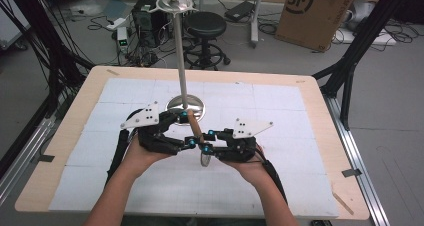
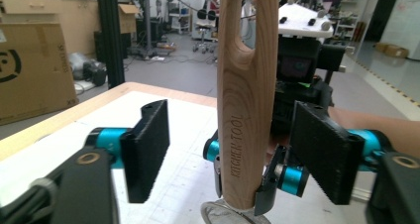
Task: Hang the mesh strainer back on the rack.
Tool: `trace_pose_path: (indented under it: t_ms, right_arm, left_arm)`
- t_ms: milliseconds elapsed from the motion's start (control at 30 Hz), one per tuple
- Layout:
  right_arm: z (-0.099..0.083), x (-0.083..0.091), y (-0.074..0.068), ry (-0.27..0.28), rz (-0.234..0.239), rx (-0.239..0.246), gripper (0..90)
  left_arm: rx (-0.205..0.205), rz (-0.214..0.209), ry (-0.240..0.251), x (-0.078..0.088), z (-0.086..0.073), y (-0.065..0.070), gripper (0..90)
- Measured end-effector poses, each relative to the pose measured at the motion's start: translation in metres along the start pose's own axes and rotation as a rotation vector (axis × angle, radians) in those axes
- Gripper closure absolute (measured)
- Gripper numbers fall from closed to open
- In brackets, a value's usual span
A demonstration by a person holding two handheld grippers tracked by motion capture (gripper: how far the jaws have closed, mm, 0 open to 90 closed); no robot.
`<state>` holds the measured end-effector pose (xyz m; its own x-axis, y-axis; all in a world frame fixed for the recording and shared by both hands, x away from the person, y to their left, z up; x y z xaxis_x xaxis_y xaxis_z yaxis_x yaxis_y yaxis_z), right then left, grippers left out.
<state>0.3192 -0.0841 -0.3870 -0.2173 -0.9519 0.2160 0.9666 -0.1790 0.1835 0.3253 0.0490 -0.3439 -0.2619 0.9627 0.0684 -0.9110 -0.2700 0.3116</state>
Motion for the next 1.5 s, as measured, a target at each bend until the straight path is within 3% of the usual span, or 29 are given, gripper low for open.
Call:
trace_pose_path:
  t_ms: [400, 767, 1000, 1133, 1500]
  right_arm:
    - [0.0017, 0.0002, -0.0017, 0.014, 0.015, -0.005, 68.3]
    - [0.0021, 0.0006, -0.0017, 0.025, 0.027, -0.013, 68.4]
    - [0.0020, -0.0009, -0.0028, 0.021, 0.029, -0.002, 68.3]
    - [0.0003, -0.0026, -0.0025, 0.011, 0.025, -0.004, 68.3]
    - [0.0013, -0.0056, -0.0028, 0.006, 0.025, 0.004, 68.1]
  left_arm:
    - [-0.039, -0.027, -0.017, -0.0011, -0.0025, 0.0040, 52.7]
    - [-0.059, -0.052, 0.008, 0.0007, 0.0003, 0.0061, 66.1]
    - [-0.066, -0.062, 0.003, -0.0017, -0.0015, 0.0073, 67.7]
    - [-0.049, -0.054, -0.009, -0.0021, -0.0024, 0.0060, 68.2]
    - [-0.051, -0.037, -0.019, 0.0013, -0.0014, 0.0064, 68.6]
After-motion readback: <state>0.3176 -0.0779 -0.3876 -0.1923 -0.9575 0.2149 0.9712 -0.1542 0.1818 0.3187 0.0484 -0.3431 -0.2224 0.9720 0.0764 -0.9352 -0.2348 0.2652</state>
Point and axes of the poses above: each handheld gripper's, and its own axes: x roughly backward along the jaws, z roughly out of its top, y roughly to its right, the point moved 7 cm from there along -x, roughly forward along the jaws, and after that the axes turned 14 degrees about x, right-handed, at the moved point
